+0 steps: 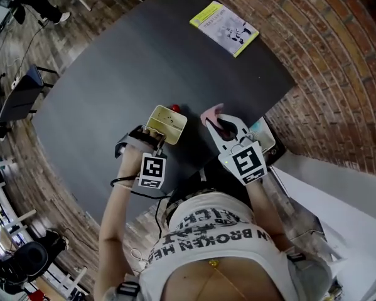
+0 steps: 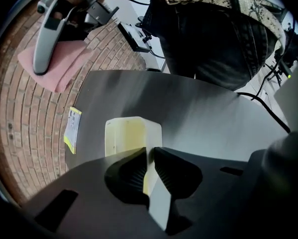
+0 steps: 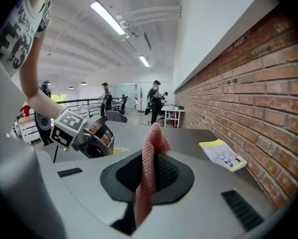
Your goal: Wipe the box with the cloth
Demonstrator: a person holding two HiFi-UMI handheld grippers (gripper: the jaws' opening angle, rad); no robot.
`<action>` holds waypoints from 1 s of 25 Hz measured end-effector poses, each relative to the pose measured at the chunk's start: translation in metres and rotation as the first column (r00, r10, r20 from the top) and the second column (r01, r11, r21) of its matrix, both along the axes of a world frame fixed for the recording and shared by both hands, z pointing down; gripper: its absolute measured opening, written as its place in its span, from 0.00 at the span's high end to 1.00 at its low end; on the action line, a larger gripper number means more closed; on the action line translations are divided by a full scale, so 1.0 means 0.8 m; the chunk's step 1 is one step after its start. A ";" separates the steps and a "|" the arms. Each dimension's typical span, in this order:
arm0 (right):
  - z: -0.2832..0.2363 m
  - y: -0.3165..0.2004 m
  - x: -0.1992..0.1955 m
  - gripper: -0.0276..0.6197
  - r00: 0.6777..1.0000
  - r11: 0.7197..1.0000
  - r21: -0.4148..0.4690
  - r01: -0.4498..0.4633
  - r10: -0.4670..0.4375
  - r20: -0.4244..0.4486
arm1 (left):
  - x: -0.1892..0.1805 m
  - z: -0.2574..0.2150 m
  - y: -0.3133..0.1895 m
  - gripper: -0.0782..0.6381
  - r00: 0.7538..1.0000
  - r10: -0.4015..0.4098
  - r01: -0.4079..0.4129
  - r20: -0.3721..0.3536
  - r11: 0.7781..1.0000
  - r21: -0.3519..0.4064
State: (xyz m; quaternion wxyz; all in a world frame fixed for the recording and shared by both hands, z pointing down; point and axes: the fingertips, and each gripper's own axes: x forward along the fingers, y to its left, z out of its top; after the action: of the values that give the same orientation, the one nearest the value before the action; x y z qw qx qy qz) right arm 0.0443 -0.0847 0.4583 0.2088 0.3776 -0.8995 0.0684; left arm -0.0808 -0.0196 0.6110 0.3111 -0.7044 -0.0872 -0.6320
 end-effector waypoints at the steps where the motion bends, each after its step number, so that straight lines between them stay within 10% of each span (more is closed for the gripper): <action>1: 0.004 0.001 -0.008 0.93 0.999 0.999 0.010 0.048 -0.048 -0.001 | -0.005 0.001 0.010 0.82 1.000 -0.007 0.007 0.004 1.000 -0.005; 8: 0.052 0.008 -0.069 0.93 0.909 0.911 0.030 0.410 -0.406 -0.095 | -0.034 0.001 0.046 0.83 0.999 -0.033 0.033 -0.012 0.999 -0.025; 18: 0.199 0.010 -0.113 0.93 0.518 0.624 -0.195 0.757 -0.754 -0.404 | -0.036 0.000 0.046 0.83 0.999 -0.033 0.030 -0.039 0.998 -0.056; 25: 0.229 0.014 -0.134 0.93 0.354 0.491 -0.259 0.832 -0.828 -0.435 | -0.040 -0.001 0.046 0.83 0.998 -0.031 0.028 -0.050 0.997 -0.065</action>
State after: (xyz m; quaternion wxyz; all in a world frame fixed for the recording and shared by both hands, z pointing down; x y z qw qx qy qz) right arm -0.0633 -0.0733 0.6417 0.4411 -0.1243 -0.8759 -0.1513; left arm -0.1125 0.0170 0.6105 0.2810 -0.7313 -0.0893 -0.6151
